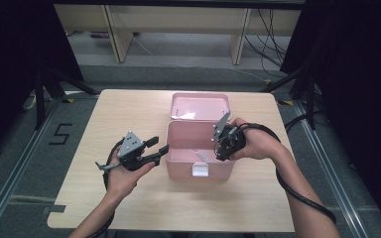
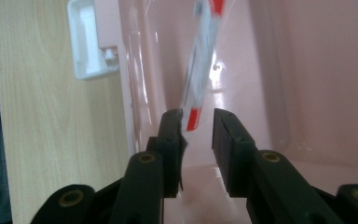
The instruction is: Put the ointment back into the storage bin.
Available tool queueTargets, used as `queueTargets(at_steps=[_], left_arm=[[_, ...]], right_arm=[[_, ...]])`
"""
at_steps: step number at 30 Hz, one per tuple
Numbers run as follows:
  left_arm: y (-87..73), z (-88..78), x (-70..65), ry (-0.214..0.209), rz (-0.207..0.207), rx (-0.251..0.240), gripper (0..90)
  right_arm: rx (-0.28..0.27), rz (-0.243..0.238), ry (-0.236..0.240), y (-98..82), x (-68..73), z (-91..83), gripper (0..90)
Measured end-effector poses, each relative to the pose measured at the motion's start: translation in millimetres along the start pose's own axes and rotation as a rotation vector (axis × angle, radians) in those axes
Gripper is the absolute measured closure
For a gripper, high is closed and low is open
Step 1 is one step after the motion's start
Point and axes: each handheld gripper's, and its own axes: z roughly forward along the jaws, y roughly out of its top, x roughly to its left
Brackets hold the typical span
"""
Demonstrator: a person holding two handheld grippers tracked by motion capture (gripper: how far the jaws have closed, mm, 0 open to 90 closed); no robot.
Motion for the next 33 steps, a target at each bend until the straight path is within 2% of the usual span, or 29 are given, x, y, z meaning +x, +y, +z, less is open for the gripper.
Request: queueTargets(at_steps=[3,4,6,7,11,15,17,18,19,21,22,23,25,26,29,31,33], left_arm=[[0.7,0.2,-0.4,-0.001,0.003,0.002,48.3],[0.8,0.3,-0.5,-0.002,0.004,0.003,48.3],[1.1,0.8,-0.7,-0.003,0.006,0.003,48.3],[1.3,1.0,-0.8,-0.004,0.006,0.002,48.3],[2.0,1.8,-0.8,-0.004,0.008,0.005,48.3],[3.1,2.7,0.2,-0.002,0.001,0.002,48.3],[4.9,2.7,1.3,0.0,0.005,0.001,48.3],[5.9,2.9,1.9,0.001,0.007,0.0,48.3],[6.9,3.2,2.4,0.003,0.007,-0.001,48.2],[8.5,4.4,3.7,0.005,0.006,-0.001,48.2],[9.2,5.1,4.3,0.003,0.004,-0.001,48.2],[9.9,6.0,4.9,0.001,0.003,0.0,48.2],[11.4,8.6,7.0,0.003,0.0,0.004,48.1],[11.9,9.6,7.9,0.002,-0.008,0.006,48.0],[14.1,13.4,12.5,-0.001,-0.027,0.015,47.7],[16.0,16.1,15.8,-0.005,-0.045,0.019,47.1],[18.5,18.7,18.8,-0.006,-0.053,0.027,46.5]], right_arm=[[-0.018,0.013,0.005,0.4,0.6,-2.3,73.6],[-0.006,-0.002,-0.008,-0.2,-0.8,-3.3,73.6],[-0.023,-0.04,-0.012,0.0,-2.9,-2.9,73.6],[-0.014,-0.014,-0.007,-0.4,-1.2,-3.1,73.5],[-0.014,0.04,0.004,-1.1,1.6,-3.9,73.2],[-0.029,0.038,-0.001,-0.9,1.1,-5.9,73.0],[-0.043,0.004,-0.009,-0.8,-1.0,-6.5,72.8],[-0.035,0.047,-0.015,-1.3,1.4,-8.0,72.6],[-0.04,0.036,-0.012,-1.4,-0.2,-8.4,72.4],[-0.046,0.056,-0.019,-2.5,0.1,-9.9,71.8],[-0.053,0.031,-0.02,-2.5,-2.1,-10.3,71.5],[-0.047,0.061,-0.028,-3.1,-1.1,-11.7,71.2],[-0.053,0.062,-0.029,-3.8,-1.7,-13.0,70.7],[-0.068,0.044,-0.025,-4.3,-3.2,-13.5,70.3],[-0.081,0.076,-0.036,-5.9,-2.9,-17.0,69.1],[-0.103,0.074,-0.046,-7.6,-4.3,-19.2,67.9],[-0.116,0.124,-0.053,-9.9,-3.7,-22.0,66.8]])
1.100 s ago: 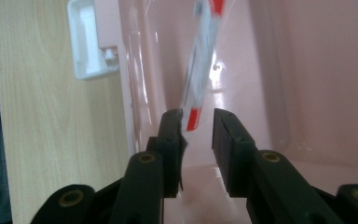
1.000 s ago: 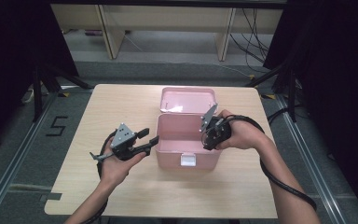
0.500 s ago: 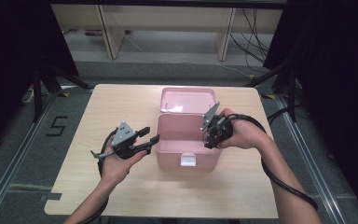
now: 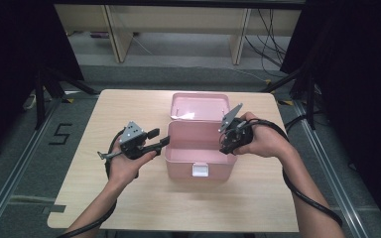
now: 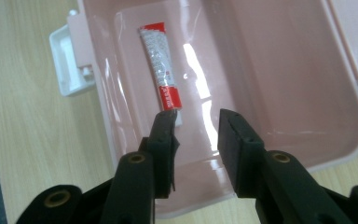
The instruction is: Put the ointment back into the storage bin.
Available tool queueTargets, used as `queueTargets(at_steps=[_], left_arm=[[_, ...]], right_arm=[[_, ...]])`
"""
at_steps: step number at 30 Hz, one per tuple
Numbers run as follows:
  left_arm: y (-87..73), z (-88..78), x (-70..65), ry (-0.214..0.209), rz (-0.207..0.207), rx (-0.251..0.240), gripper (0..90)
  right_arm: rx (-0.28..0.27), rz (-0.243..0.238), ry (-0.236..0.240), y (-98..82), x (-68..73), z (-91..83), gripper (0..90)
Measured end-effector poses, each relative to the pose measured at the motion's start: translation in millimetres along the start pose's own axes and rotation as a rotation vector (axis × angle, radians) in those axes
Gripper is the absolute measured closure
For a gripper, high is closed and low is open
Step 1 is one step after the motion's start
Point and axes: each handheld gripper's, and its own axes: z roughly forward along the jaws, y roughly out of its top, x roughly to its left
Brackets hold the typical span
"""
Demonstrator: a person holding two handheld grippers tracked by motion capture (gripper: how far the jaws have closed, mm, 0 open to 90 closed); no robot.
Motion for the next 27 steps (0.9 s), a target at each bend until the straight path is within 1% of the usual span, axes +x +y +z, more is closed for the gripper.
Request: queueTargets(at_steps=[2,3,4,5,6,7,8,9,10,11,14,16,17,18,19,21,22,23,24,25,26,27], left_arm=[[3.0,2.6,2.7,-0.003,-0.007,0.013,45.9],[4.2,3.7,3.4,-0.003,-0.009,0.015,45.4],[4.9,5.0,3.9,-0.006,-0.015,0.012,45.3],[6.2,5.9,4.5,-0.002,-0.015,0.017,45.2],[7.1,7.2,5.3,-0.003,-0.017,0.016,44.9],[8.1,8.2,5.7,0.002,-0.019,0.019,44.7],[9.0,9.4,6.5,0.001,-0.018,0.019,44.5],[9.9,10.5,7.1,0.002,-0.021,0.018,44.5],[10.7,11.4,7.8,0.005,-0.022,0.018,44.5],[11.5,12.5,8.1,0.005,-0.028,0.015,44.5],[13.6,15.6,10.3,0.008,-0.029,0.016,44.6],[14.7,17.7,11.8,0.008,-0.037,0.016,44.7],[15.2,18.8,12.6,0.008,-0.04,0.014,44.7],[15.8,19.7,13.3,0.009,-0.042,0.015,44.8],[16.5,20.5,13.9,0.011,-0.042,0.016,44.8],[17.7,22.2,15.2,0.007,-0.045,0.015,45.6],[18.4,23.1,15.9,0.008,-0.047,0.016,46.2],[19.0,23.9,16.5,0.011,-0.047,0.018,46.4],[19.6,24.8,17.3,0.009,-0.046,0.016,46.6],[20.1,25.6,17.7,0.011,-0.051,0.014,46.7],[20.5,26.3,18.2,0.013,-0.052,0.016,46.7],[20.7,27.2,19.0,0.012,-0.052,0.017,46.7]], right_arm=[[-0.02,0.002,-0.011,-1.5,-2.4,-2.3,65.8],[-0.028,0.035,-0.013,-2.6,-2.2,-4.1,65.3],[-0.035,0.048,-0.016,-3.5,-2.5,-5.5,65.0],[-0.051,0.025,-0.021,-3.8,-4.9,-5.8,64.8],[-0.048,0.07,-0.021,-4.8,-3.4,-7.3,64.3],[-0.054,0.084,-0.032,-5.6,-4.2,-8.1,63.9],[-0.069,0.082,-0.038,-6.4,-6.0,-8.3,63.5],[-0.075,0.102,-0.043,-7.5,-5.9,-9.4,63.5],[-0.082,0.108,-0.04,-8.5,-6.6,-10.0,63.3],[-0.091,0.116,-0.051,-9.8,-7.6,-10.5,63.3],[-0.104,0.135,-0.058,-13.5,-9.6,-11.1,63.2],[-0.118,0.16,-0.066,-16.0,-11.1,-12.0,62.9],[-0.129,0.164,-0.073,-17.2,-12.5,-12.6,62.8],[-0.137,0.191,-0.077,-18.6,-13.0,-13.3,62.8],[-0.149,0.207,-0.079,-19.9,-13.8,-14.0,62.5],[-0.176,0.233,-0.097,-22.6,-17.3,-15.5,62.1],[-0.192,0.255,-0.096,-23.9,-18.6,-16.1,62.0],[-0.19,0.285,-0.107,-25.4,-18.8,-17.5,62.1],[-0.199,0.299,-0.115,-26.5,-19.0,-17.0,62.1],[-0.201,0.292,-0.122,-28.0,-21.5,-17.9,62.1],[-0.212,0.311,-0.12,-29.3,-21.8,-17.2,62.1],[-0.203,0.339,-0.119,-30.2,-21.3,-18.6,62.1]])
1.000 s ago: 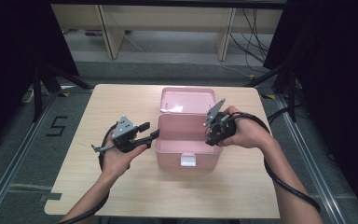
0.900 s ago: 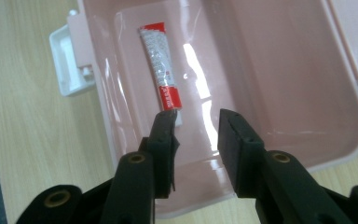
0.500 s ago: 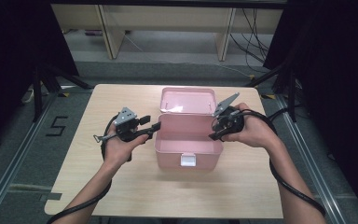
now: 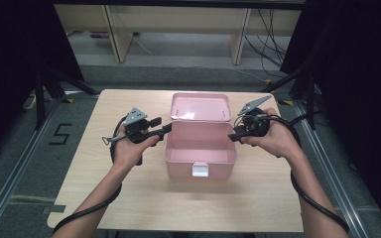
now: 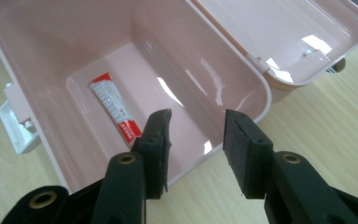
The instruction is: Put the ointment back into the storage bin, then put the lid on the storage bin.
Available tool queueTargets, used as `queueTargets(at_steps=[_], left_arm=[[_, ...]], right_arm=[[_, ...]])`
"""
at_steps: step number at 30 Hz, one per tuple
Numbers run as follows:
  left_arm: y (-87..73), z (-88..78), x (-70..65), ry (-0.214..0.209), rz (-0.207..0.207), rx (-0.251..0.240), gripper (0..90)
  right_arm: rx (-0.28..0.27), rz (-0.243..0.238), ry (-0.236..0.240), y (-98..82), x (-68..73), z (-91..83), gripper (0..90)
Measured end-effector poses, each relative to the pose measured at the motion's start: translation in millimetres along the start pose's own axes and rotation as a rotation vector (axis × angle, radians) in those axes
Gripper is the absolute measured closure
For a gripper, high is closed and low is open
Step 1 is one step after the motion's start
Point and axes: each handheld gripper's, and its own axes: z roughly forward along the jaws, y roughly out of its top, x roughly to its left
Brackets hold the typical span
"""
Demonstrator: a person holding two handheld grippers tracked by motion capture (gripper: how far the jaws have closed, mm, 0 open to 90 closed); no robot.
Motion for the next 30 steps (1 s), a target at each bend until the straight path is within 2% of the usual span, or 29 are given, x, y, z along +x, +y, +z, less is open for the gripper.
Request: queueTargets(at_steps=[1,3,4,5,6,7,12,13,14,17,18,19,20,22,23,24,26,30], left_arm=[[0.2,1.0,0.7,0.003,-0.001,0.001,46.8],[0.9,3.0,1.8,0.004,-0.004,0.002,46.9],[1.3,3.7,2.1,0.004,-0.005,0.002,47.0],[1.7,4.1,2.5,0.004,-0.004,0.004,47.1],[2.3,5.1,2.9,0.002,-0.005,0.001,47.2],[2.9,5.7,3.1,0.003,-0.005,0.002,47.2],[7.1,8.1,4.1,0.005,-0.005,0.001,47.7],[7.8,8.8,4.3,0.006,-0.006,-0.001,47.8],[8.6,9.4,4.8,0.007,-0.007,-0.001,47.9],[10.2,10.9,5.9,0.014,-0.012,0.003,48.5],[10.8,11.2,6.3,0.016,-0.01,0.003,48.7],[11.4,11.4,6.7,0.018,-0.011,0.003,48.9],[11.9,11.7,6.9,0.022,-0.014,0.002,49.2],[12.8,11.5,7.4,0.028,-0.014,0.004,49.7],[12.9,11.3,7.0,0.029,-0.015,0.004,49.9],[12.7,10.6,5.9,0.03,-0.018,0.006,50.1],[10.4,8.8,2.2,0.02,-0.013,0.017,51.1],[5.8,5.2,-1.1,0.016,-0.008,0.034,54.2]], right_arm=[[-0.008,0.005,-0.002,-0.9,-1.4,0.3,61.9],[-0.005,0.058,0.001,-2.8,-1.8,0.1,61.3],[-0.013,0.062,-0.009,-4.7,-4.5,0.2,61.0],[-0.008,0.106,-0.02,-5.3,-2.7,0.0,61.1],[-0.028,0.099,-0.021,-7.0,-4.3,0.5,61.1],[-0.026,0.104,-0.027,-8.1,-6.2,-0.7,61.1],[-0.086,0.172,-0.061,-14.4,-12.2,-3.4,61.4],[-0.078,0.173,-0.066,-15.6,-14.2,-5.7,61.4],[-0.097,0.197,-0.071,-16.6,-14.4,-5.7,61.7],[-0.098,0.212,-0.076,-20.1,-17.8,-8.0,63.4],[-0.091,0.241,-0.074,-21.0,-17.1,-8.7,64.2],[-0.112,0.244,-0.076,-22.1,-17.9,-7.1,64.6],[-0.099,0.266,-0.082,-22.9,-16.8,-7.9,65.1],[-0.101,0.254,-0.082,-23.2,-20.4,-9.9,66.9],[-0.109,0.284,-0.082,-23.3,-19.6,-9.8,68.1],[-0.093,0.291,-0.077,-23.0,-20.5,-11.3,68.9],[-0.112,0.305,-0.086,-23.2,-22.7,-10.1,70.6],[-0.096,0.343,-0.099,-21.4,-31.5,-7.5,74.4]])
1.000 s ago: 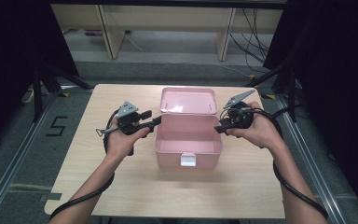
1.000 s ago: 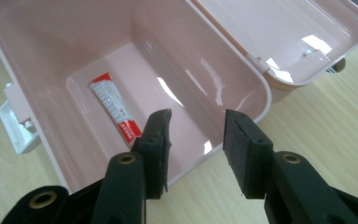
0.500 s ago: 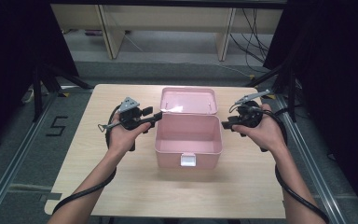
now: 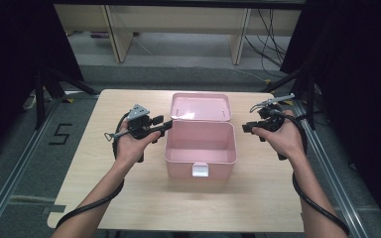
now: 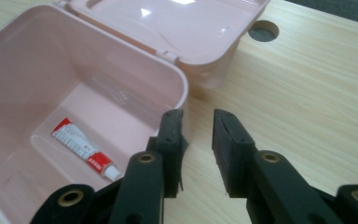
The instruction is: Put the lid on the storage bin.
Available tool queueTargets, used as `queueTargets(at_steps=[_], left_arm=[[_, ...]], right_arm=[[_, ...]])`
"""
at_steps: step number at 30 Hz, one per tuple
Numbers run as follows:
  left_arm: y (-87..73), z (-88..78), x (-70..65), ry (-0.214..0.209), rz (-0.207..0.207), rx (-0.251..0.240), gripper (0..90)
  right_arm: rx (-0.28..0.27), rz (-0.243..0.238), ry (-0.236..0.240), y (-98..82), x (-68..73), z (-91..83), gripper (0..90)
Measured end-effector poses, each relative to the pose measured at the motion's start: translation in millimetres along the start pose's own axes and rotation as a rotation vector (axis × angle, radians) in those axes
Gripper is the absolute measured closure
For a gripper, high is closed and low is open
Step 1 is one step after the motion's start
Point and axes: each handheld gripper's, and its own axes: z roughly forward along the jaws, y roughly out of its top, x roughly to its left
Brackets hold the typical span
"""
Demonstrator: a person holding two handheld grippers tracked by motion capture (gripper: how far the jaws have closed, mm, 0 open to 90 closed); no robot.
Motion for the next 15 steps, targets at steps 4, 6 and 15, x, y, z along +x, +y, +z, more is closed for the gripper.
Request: queueTargets(at_steps=[4,6,15], left_arm=[[-4.3,-4.6,-4.5,-0.001,-0.01,0.021,58.1],[-5.8,-7.0,-8.1,-0.01,-0.006,0.023,59.7],[-10.2,-20.2,-23.9,-0.028,0.009,0.054,64.3]], right_arm=[[0.002,0.034,-0.011,5.8,-6.9,3.8,77.3],[-0.004,0.058,-0.016,8.9,-9.1,6.5,78.9],[-0.007,0.134,-0.023,31.3,-16.1,23.9,82.8]])
